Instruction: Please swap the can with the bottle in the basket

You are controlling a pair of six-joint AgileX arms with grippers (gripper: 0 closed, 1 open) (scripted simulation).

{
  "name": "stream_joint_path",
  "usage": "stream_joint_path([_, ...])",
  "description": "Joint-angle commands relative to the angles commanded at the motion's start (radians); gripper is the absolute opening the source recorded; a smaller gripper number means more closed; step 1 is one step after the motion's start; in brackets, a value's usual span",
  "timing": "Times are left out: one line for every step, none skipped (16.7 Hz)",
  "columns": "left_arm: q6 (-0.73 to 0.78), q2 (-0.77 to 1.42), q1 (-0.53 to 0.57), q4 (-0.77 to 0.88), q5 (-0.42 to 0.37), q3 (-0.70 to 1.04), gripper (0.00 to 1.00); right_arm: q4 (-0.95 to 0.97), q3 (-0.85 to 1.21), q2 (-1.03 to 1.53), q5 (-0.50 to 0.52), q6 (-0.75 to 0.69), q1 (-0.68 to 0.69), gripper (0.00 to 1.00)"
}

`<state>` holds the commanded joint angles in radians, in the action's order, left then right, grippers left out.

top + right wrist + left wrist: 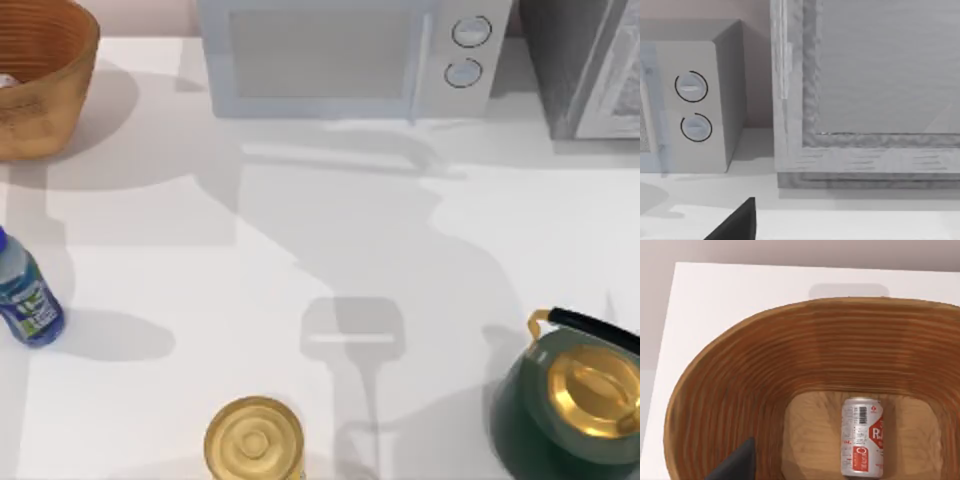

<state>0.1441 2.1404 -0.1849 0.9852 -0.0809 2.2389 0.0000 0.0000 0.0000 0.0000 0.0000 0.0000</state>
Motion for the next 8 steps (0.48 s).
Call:
stream_joint_path([0.006,0.092,0.001,0.045,-0.006,0.07,1.0,0.0,0.0,0.0,0.0,0.0,0.0,1.0])
stream_joint_path([0.011,0.178,0.002,0.088,-0.011,0.134,1.0,0.0,0.0,0.0,0.0,0.0,0.0,1.0])
stream_joint_path([0.017,0.256,0.004,0.129,-0.017,0.192,1.0,0.0,0.0,0.0,0.0,0.0,0.0,1.0])
stream_joint_path([0.021,0.325,0.007,0.167,-0.022,0.244,1.0,0.0,0.0,0.0,0.0,0.0,0.0,1.0])
stream_joint_path([0.025,0.381,0.009,0.199,-0.026,0.288,1.0,0.0,0.0,0.0,0.0,0.0,0.0,1.0])
stream_joint_path([0.029,0.427,0.012,0.227,-0.03,0.325,1.0,0.0,0.0,0.0,0.0,0.0,0.0,1.0])
stream_joint_path([0.032,0.463,0.014,0.25,-0.033,0.354,1.0,0.0,0.0,0.0,0.0,0.0,0.0,1.0])
stream_joint_path([0.034,0.49,0.016,0.267,-0.036,0.377,1.0,0.0,0.0,0.0,0.0,0.0,0.0,1.0])
